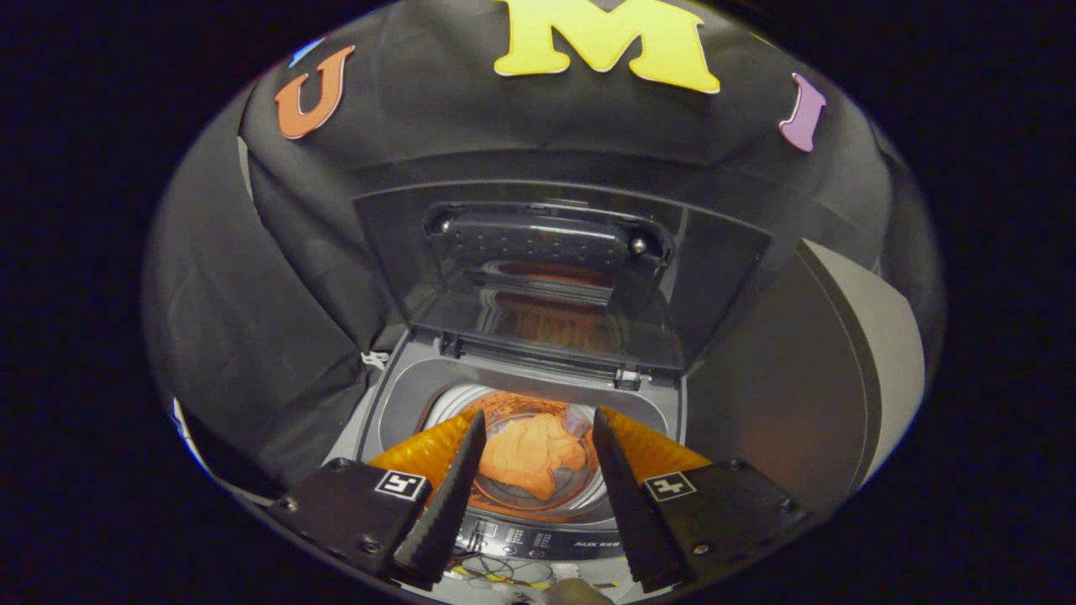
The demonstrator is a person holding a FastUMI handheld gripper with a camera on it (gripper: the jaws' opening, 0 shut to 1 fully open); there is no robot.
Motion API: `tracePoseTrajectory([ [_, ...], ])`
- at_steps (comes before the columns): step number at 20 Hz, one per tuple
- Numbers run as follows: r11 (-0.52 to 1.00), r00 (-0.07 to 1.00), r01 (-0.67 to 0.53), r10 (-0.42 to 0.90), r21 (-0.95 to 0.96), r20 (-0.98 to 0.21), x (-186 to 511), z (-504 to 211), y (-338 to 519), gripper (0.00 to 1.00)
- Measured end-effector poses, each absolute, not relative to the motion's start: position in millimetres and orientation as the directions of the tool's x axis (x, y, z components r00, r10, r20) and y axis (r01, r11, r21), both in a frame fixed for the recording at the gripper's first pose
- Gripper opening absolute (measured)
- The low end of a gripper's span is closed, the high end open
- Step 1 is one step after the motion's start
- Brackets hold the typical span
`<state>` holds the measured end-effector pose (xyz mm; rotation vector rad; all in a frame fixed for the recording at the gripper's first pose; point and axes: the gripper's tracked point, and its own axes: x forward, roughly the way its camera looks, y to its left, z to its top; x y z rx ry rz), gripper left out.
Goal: Put the clothes into the washing machine and then close the washing machine lid.
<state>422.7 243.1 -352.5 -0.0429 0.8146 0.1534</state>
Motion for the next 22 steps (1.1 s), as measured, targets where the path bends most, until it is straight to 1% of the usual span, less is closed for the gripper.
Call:
tracePoseTrajectory([
  [9,0.990,0.740,-0.140,0.114,0.014,-0.663,409,-309,238,0.80],
  [16,0.987,0.802,-0.158,0.137,0.014,-0.582,397,-257,241,0.80],
  [22,0.991,0.847,-0.136,0.125,0.017,-0.517,390,-214,240,0.80],
])
